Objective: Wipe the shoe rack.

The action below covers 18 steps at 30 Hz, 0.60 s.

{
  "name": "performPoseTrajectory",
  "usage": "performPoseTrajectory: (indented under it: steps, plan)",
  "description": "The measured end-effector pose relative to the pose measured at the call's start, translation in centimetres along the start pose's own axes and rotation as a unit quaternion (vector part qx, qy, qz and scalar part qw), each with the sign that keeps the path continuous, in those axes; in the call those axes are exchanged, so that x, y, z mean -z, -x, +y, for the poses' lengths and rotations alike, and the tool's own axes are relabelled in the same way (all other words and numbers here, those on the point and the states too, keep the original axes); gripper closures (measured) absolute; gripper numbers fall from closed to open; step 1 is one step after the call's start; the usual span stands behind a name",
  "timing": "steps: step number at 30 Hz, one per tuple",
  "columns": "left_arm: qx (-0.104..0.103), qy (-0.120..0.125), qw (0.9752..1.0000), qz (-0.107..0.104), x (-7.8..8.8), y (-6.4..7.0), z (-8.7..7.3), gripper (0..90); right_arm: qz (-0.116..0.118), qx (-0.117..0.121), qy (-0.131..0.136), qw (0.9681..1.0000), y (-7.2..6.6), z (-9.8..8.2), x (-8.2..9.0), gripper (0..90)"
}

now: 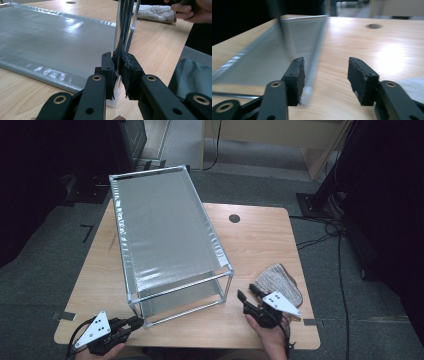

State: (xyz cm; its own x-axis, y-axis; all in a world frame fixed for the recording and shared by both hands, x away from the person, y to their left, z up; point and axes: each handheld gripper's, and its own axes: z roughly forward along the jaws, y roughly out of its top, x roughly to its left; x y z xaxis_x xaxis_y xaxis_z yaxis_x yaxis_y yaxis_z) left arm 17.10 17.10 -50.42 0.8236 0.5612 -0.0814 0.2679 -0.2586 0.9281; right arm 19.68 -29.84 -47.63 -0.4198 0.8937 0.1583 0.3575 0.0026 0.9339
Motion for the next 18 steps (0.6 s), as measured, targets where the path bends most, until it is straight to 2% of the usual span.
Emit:
performPoseTrajectory:
  steps: [2,4,6,7,9,10,12,14,16,18]
  plan:
    - [0.002,0.002,1.0000,-0.001,-0.2,0.1,0.0,80.7,-0.034,-0.007,0.005,0.9994,1.5,0.2,1.1,44.4]
    - [0.001,0.001,1.0000,-0.002,-0.3,0.2,0.1,80.7,-0.079,-0.006,0.000,0.9969,3.0,0.1,2.0,42.2]
    - [0.000,0.001,1.0000,-0.005,-0.5,0.3,0.1,80.8,-0.122,-0.004,-0.012,0.9925,4.5,-0.1,2.6,41.0]
    - [0.000,0.002,1.0000,-0.008,-0.6,0.4,0.1,80.8,-0.135,-0.009,-0.019,0.9907,5.0,-0.2,2.7,39.5]
    - [-0.002,0.000,0.9999,-0.010,-0.7,0.6,0.2,80.8,-0.166,-0.018,-0.042,0.9850,6.4,-0.7,2.9,38.1]
    - [-0.003,0.001,0.9999,-0.010,-0.8,0.7,0.2,80.8,-0.172,-0.021,-0.050,0.9835,7.0,-1.0,2.8,37.2]
    - [-0.002,0.001,0.9999,-0.010,-0.9,0.8,0.2,80.7,-0.182,-0.042,-0.067,0.9801,8.1,-1.5,2.8,34.2]
    - [0.002,0.002,1.0000,-0.007,-1.0,0.9,0.2,80.5,-0.187,-0.056,-0.080,0.9775,8.6,-1.9,2.7,28.5]
    - [0.000,0.003,1.0000,-0.001,-1.1,1.1,0.3,80.6,-0.201,-0.055,-0.109,0.9721,8.9,-2.2,2.3,20.9]
    - [-0.001,0.005,1.0000,0.004,-1.3,1.4,0.3,80.8,-0.205,-0.058,-0.128,0.9687,9.1,-2.6,2.0,16.3]
